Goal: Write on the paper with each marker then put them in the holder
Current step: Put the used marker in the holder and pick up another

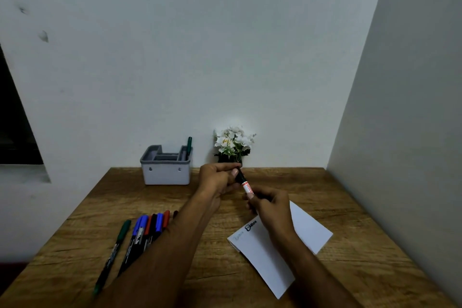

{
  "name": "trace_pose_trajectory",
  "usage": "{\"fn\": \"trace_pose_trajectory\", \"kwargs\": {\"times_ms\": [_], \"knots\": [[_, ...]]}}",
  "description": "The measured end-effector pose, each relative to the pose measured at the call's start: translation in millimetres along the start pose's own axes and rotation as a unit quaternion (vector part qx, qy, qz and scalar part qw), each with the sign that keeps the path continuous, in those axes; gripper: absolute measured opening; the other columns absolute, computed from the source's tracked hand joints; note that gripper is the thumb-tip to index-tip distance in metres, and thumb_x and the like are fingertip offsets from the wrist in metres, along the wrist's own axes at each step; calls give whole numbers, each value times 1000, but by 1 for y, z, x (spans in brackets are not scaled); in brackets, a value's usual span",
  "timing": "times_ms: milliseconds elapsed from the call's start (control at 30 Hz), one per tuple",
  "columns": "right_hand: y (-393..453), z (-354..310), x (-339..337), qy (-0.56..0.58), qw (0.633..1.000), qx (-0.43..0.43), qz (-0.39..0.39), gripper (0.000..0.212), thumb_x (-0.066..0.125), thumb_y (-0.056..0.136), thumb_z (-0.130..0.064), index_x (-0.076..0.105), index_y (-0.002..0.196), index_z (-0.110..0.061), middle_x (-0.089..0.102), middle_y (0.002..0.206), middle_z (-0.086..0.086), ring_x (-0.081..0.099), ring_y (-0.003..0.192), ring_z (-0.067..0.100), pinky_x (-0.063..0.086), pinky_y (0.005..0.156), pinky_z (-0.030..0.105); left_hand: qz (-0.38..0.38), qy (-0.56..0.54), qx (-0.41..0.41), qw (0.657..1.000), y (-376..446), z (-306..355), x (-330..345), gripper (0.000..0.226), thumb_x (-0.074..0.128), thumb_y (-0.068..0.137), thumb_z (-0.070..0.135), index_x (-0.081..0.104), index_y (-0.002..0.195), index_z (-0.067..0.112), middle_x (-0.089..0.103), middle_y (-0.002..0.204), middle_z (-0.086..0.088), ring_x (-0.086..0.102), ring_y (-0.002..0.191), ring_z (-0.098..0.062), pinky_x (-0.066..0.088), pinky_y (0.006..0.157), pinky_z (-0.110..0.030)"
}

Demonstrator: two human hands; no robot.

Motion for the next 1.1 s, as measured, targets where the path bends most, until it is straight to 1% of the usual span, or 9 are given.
{"fn": "trace_pose_trajectory", "kwargs": {"times_ms": [167, 300, 433, 567, 600, 733, 867, 967, 1100], "knots": [[4, -2, 4, 4, 1000, -1, 9, 40, 60, 95, 4, 78, 74, -25, 73, 79, 25, 60, 64, 20, 47, 63, 35, 34, 23, 44, 998, 1, 1, 3, 24, 58, 88, -13, 75, 96, 2, 75, 96, -17, 73, 95, -27, 59, 84, -32], [5, -6, 10, 28, 1000, 3, 10, 42, 58, 95, 8, 78, 78, -25, 73, 76, 23, 57, 63, 17, 45, 58, 29, 42, 35, 71, 996, 2, 4, 3, 30, 54, 89, -15, 75, 90, 5, 75, 91, -17, 73, 93, -31, 58, 89, -39], [13, -10, 18, 15, 1000, -2, -10, 25, 60, 97, 2, 81, 93, -9, 73, 71, 8, 60, 60, 14, 48, 55, 23, 36, -4, 61, 998, 0, 0, -6, 24, 58, 93, -4, 74, 103, 11, 76, 94, -13, 73, 92, -25, 59, 86, -43], [23, -14, 37, -38, 998, -43, -35, 18, 65, 100, -13, 82, 97, -13, 77, 75, 8, 69, 67, 21, 57, 67, 39, 62, -47, 61, 995, -5, -1, -17, 18, 65, 90, -1, 72, 103, 8, 77, 93, -12, 74, 90, -25, 60, 83, -41], [24, -14, 42, -72, 995, -61, -42, 17, 65, 100, -17, 82, 100, -15, 78, 79, 5, 72, 73, 20, 58, 70, 38, 72, -42, 69, 994, -5, 3, -22, 16, 66, 88, -3, 73, 101, 4, 77, 91, -12, 74, 88, -25, 60, 83, -40], [27, -15, 61, -239, 960, -123, -79, 23, 60, 103, -27, 79, 106, -14, 78, 94, -2, 69, 83, 8, 44, 64, 10, 104, 27, 135, 985, 0, 32, -44, 24, 76, 79, -2, 73, 103, 5, 77, 89, -10, 75, 85, -22, 60, 84, -38], [24, -12, 85, -388, 891, -190, -137, 25, 57, 102, -29, 72, 98, -10, 68, 93, 5, 59, 80, 15, 47, 70, 29, 138, 84, 211, 964, 7, 74, -65, 32, 78, 78, -1, 72, 109, 2, 76, 93, -8, 74, 86, -17, 60, 79, -30], [22, -16, 100, -441, 851, -236, -159, 22, 56, 103, -26, 66, 96, -9, 61, 101, 7, 47, 82, 14, 36, 71, 28, 181, 130, 248, 943, 16, 102, -81, 33, 80, 76, 3, 74, 108, 6, 75, 94, -3, 72, 86, -13, 59, 82, -28], [26, -13, 117, -449, 834, -267, -178, 22, 55, 102, -28, 66, 100, -9, 61, 108, 8, 51, 91, 18, 38, 75, 27, 201, 142, 266, 932, 33, 124, -96, 32, 80, 76, 4, 75, 107, 8, 76, 93, -3, 72, 86, -11, 59, 86, -34]]}}
Point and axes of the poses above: each hand's wrist, its own y-axis towards the middle knuckle, its own x-axis out of the palm, z = x × y, the point moved 5 cm from there along y, towards the middle knuckle
